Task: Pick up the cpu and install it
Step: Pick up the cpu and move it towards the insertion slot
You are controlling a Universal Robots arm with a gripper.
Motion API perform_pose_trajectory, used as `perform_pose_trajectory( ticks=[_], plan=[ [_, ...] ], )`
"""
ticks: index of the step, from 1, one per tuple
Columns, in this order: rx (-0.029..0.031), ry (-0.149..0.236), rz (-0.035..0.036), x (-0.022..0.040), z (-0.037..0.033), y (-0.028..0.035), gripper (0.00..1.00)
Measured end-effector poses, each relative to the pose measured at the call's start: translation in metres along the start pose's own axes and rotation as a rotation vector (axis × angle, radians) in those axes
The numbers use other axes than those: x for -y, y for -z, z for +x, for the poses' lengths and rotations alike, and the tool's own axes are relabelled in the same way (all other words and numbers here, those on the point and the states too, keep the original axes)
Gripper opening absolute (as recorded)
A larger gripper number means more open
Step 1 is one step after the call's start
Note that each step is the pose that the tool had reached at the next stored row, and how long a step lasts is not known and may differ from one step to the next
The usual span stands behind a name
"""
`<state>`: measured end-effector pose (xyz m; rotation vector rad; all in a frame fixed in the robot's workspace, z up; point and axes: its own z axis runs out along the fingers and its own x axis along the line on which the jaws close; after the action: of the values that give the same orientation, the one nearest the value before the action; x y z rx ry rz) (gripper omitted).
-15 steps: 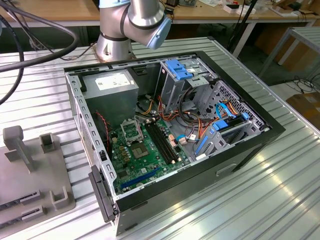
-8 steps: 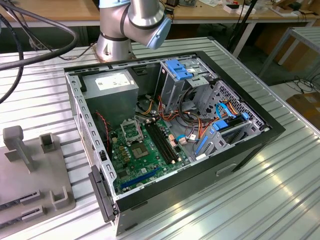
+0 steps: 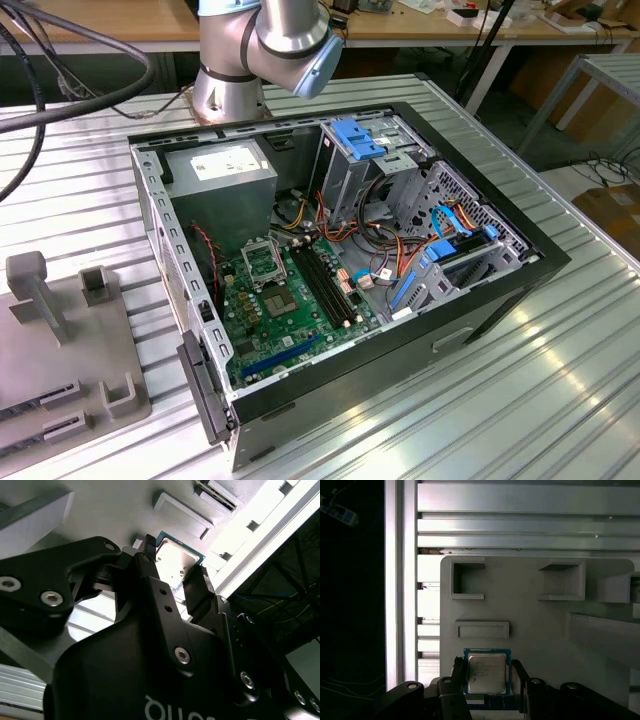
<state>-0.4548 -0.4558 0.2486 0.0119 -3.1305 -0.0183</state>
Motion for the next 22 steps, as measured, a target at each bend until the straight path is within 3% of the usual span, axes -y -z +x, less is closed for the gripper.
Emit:
perform_pose_trajectory(
  ticks=[22],
  plan=[
    [0.0003,0.0,-0.0001,-0.0001,0.0001,0.0081,0.47]
  ],
)
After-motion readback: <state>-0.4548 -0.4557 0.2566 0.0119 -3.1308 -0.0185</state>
